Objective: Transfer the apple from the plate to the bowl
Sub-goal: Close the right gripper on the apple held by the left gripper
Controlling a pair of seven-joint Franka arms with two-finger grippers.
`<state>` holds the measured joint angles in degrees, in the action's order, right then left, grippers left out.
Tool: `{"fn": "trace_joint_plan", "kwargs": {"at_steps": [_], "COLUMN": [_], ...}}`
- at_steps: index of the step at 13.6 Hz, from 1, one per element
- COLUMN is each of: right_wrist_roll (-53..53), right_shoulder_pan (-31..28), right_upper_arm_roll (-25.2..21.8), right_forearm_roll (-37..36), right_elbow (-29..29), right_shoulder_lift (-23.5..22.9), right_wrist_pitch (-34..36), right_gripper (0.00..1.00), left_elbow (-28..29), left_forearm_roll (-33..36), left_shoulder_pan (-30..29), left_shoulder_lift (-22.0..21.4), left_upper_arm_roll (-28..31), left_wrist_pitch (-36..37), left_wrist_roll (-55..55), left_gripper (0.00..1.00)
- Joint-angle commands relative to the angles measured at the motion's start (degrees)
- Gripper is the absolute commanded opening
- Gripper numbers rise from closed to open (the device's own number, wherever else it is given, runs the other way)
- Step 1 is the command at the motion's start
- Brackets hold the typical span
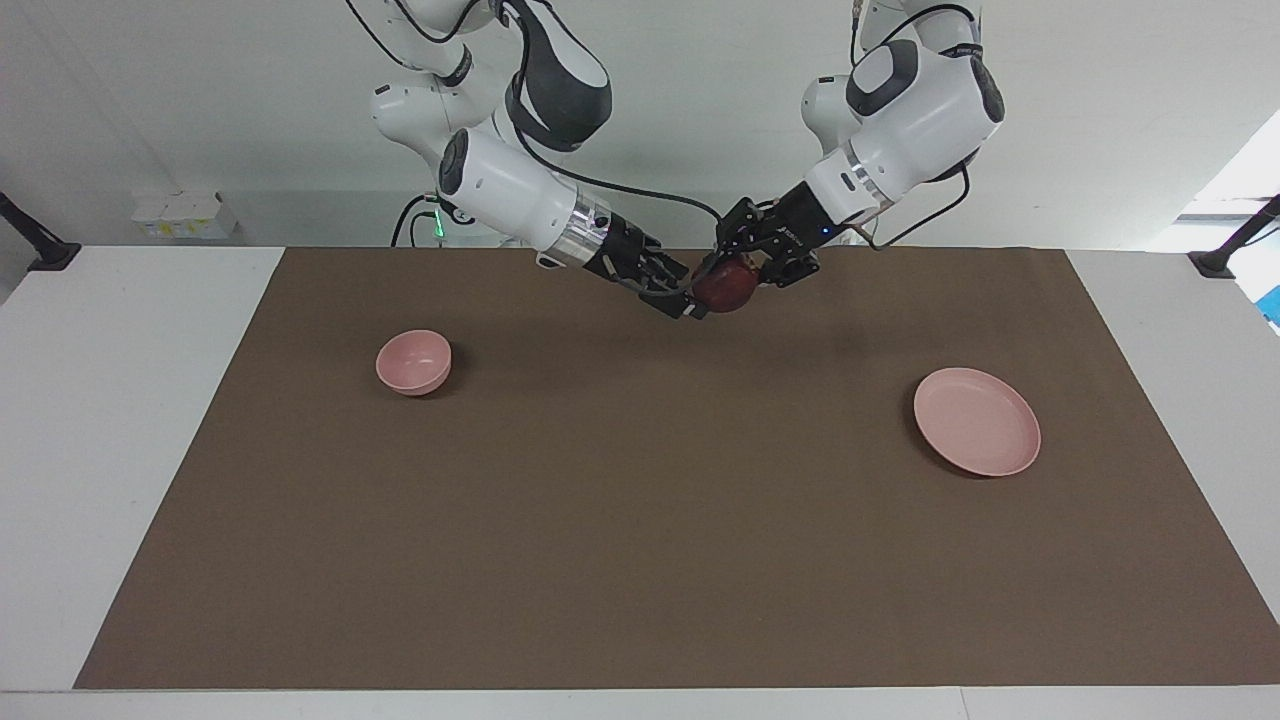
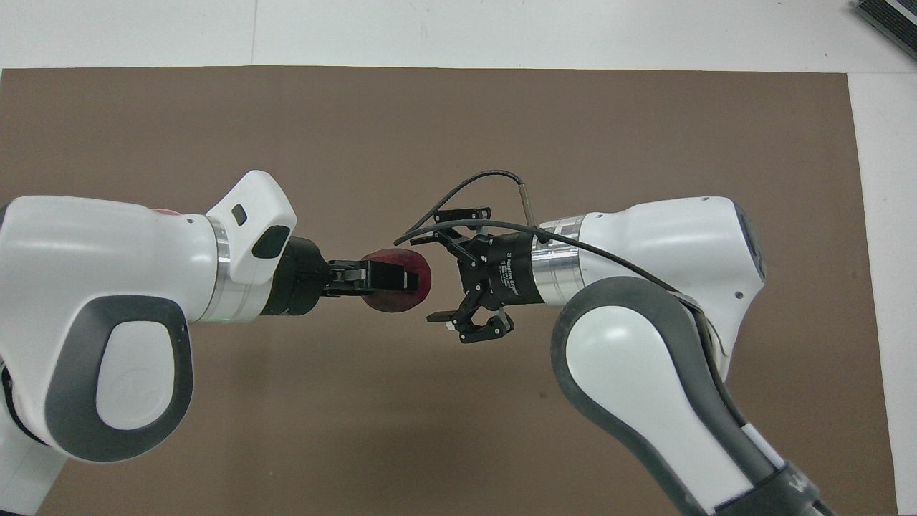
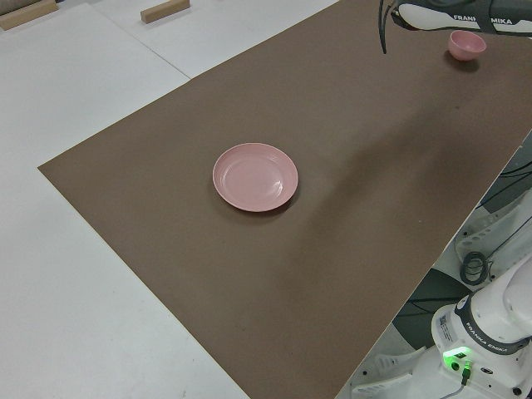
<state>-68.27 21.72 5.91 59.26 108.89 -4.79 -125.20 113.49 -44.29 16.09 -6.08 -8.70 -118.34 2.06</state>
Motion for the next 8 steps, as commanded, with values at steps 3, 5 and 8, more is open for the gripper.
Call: {"fn": "trace_joint_plan", "kwargs": {"at_steps": [3, 5, 8], "right_wrist_roll": [-1.34, -1.51, -1.6], "right_shoulder_pan": [0.52, 0.52, 0.26], "right_upper_arm_roll": [1.03, 1.03, 0.95], "right_forearm_roll": [2.62, 2.53, 2.09], "right_elbow": [-0.08, -0.16, -0.08], "right_shoulder_lift": [0.92, 0.92, 0.92], "right_wrist_pitch": [0.22, 0.3, 0.66], "right_gripper": [1.0, 0.15, 0.06], "left_elbow": [1.91, 1.74, 1.47], "left_forearm_roll": [-1.94, -2.11, -2.11], "left_shoulder_pan": [2.27, 2.27, 2.27], "left_shoulder_lift": [-1.74, -1.74, -2.27], "left_upper_arm_roll": [0.79, 0.79, 0.79], "left_wrist_pitch": [-0.59, 0.21, 1.35], "left_wrist_roll": [2.86, 3.65, 5.14], "left_gripper": [0.0, 0.0, 0.0]}}
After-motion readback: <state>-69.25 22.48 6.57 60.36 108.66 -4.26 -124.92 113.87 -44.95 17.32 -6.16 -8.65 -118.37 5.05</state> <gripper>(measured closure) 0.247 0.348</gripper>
